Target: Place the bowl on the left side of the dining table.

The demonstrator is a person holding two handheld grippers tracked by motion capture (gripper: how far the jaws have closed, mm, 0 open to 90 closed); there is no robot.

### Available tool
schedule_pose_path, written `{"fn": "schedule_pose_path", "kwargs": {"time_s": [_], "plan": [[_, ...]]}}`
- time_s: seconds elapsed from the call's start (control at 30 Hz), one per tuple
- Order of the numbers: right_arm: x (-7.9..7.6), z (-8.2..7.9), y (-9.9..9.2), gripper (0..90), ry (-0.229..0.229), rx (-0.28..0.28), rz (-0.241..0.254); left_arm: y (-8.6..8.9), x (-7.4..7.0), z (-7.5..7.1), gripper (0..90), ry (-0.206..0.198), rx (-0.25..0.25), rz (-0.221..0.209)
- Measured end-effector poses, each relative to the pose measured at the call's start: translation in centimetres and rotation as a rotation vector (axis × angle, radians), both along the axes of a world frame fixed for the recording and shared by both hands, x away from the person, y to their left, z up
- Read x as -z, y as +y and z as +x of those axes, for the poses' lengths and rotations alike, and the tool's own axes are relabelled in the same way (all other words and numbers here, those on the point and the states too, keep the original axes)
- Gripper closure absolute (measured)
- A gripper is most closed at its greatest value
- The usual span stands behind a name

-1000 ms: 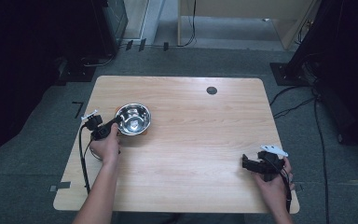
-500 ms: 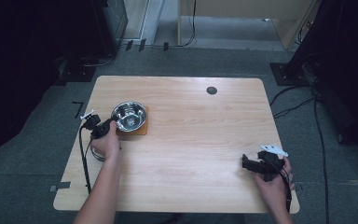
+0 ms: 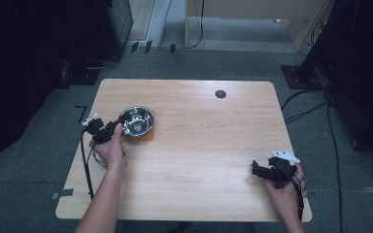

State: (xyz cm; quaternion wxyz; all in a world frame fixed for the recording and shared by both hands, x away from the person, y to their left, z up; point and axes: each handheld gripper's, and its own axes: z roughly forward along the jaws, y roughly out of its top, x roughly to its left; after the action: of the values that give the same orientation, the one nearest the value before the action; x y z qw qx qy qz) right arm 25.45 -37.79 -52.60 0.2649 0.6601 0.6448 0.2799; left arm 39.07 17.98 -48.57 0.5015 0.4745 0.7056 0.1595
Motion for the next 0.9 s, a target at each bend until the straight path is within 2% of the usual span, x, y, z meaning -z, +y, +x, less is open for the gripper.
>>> {"fn": "schedule_pose_path", "kwargs": {"time_s": [0.1, 0.17, 0.2, 0.23, 0.43, 0.6, 0.77, 0.9], "plan": [[0.0, 0.0, 0.0, 0.0, 0.0, 0.001, 0.001, 0.2, -0.6, -1.1, 12.8, 0.01, 0.014, 0.057], [0.0, 0.0, 0.0, 0.0, 0.0, 0.001, 0.001, 0.4, -0.8, -1.8, 12.2, 0.017, 0.046, 0.095], [0.0, 0.0, 0.0, 0.0, 0.0, 0.001, 0.0, 0.4, -0.8, -1.8, 10.9, 0.017, 0.046, 0.095], [0.0, 0.0, 0.0, 0.0, 0.0, 0.001, 0.0, 0.5, -0.9, -2.6, 10.7, 0.009, 0.068, 0.113], [0.0, 0.0, 0.0, 0.0, 0.001, 0.001, 0.0, 0.1, -1.4, -5.0, 10.2, -0.012, 0.123, 0.148], [0.0, 0.0, 0.0, 0.0, 0.002, 0.002, 0.001, -0.1, -1.6, -6.5, 10.0, -0.028, 0.14, 0.162], [0.0, 0.0, 0.0, 0.0, 0.002, 0.001, 0.001, -0.4, -1.8, -8.5, 10.0, -0.038, 0.167, 0.221], [0.0, 0.0, 0.0, 0.0, 0.001, 0.0, 0.0, -0.3, -1.6, -9.6, 10.0, -0.037, 0.175, 0.245]]}}
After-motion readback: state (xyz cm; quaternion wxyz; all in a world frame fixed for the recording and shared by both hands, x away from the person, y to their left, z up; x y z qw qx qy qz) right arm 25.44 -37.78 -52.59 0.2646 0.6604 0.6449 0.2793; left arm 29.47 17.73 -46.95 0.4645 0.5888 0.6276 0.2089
